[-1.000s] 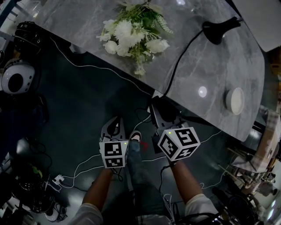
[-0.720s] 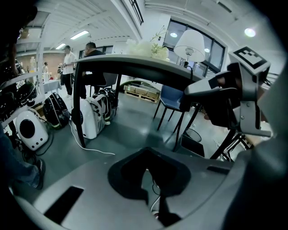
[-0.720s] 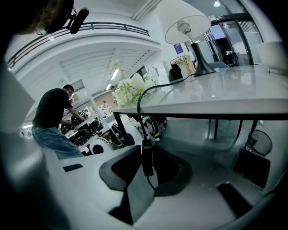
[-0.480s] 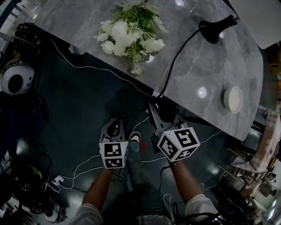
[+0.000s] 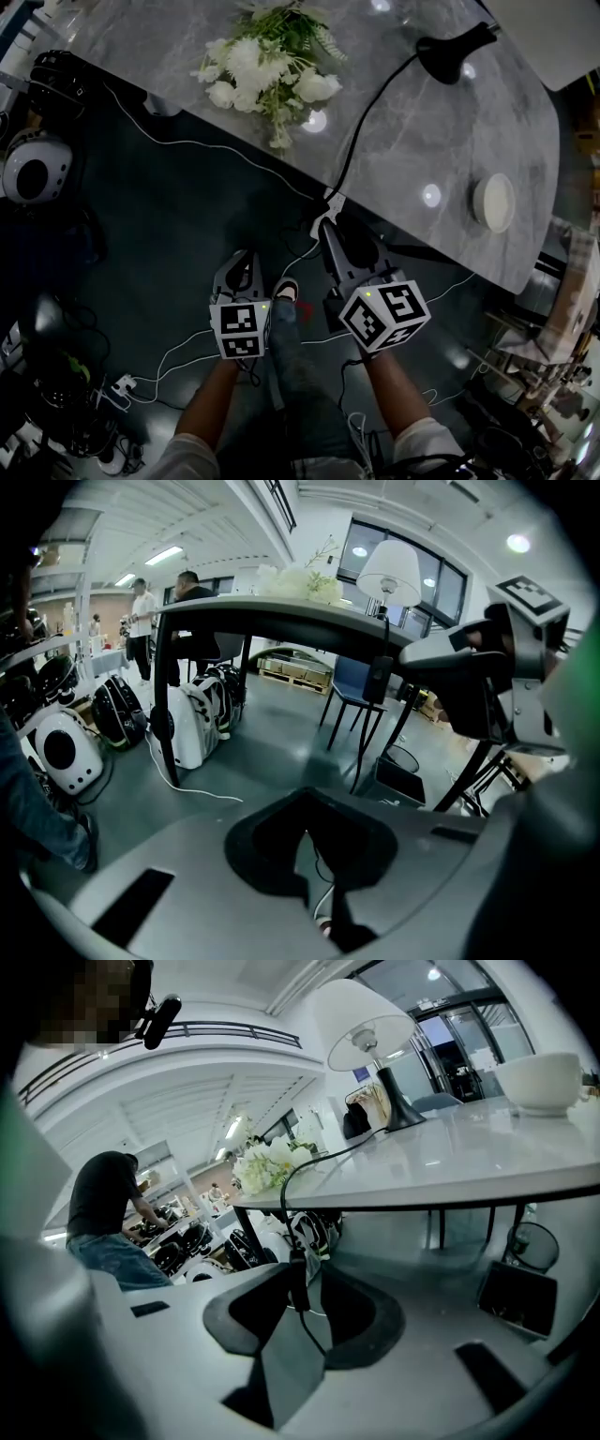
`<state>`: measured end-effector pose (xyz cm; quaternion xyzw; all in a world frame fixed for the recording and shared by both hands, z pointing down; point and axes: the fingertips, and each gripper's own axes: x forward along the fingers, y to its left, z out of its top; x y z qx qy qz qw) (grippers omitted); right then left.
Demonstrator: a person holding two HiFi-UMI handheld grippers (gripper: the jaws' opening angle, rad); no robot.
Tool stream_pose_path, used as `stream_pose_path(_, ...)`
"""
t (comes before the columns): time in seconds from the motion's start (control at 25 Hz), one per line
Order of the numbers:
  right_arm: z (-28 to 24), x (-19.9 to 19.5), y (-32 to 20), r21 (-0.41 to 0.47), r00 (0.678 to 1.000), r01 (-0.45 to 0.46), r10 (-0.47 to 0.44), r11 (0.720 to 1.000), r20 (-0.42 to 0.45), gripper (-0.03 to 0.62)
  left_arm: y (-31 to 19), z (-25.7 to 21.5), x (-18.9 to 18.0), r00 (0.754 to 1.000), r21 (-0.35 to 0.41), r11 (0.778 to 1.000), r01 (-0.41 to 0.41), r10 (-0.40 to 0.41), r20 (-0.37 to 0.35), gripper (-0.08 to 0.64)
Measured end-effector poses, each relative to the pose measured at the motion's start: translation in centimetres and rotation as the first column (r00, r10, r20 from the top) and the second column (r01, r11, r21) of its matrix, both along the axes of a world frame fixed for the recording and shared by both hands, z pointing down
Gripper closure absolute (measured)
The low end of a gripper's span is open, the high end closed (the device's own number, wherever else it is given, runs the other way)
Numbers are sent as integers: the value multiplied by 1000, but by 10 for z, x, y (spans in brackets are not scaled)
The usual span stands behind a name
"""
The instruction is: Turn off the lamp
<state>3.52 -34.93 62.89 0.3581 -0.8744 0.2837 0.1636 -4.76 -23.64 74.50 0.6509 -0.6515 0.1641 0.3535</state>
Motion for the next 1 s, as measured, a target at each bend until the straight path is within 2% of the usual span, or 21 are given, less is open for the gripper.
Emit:
stream_pose_path(0.12, 10, 9, 6, -36, 1000, -14, 14, 999, -14, 495, 2, 1, 5, 1000, -3, 1000, -7, 6, -4, 565)
stream_pose_path(0.4, 32, 28, 17, -84, 997, -61, 56, 995, -60, 575, 2, 5, 11, 1000, -6, 1000, -11, 11, -4, 565)
stream_pose_path(0.72, 68, 46, 40, -153, 988, -87, 65, 984, -143, 592, -1, -5, 22, 999, 9, 999, -34, 34, -3, 565)
stream_pose_path(1.0, 55, 49, 49, -187, 988, -93, 67, 978, -141, 592, -15, -34, 27, 998, 28, 998, -62, 62, 12, 565)
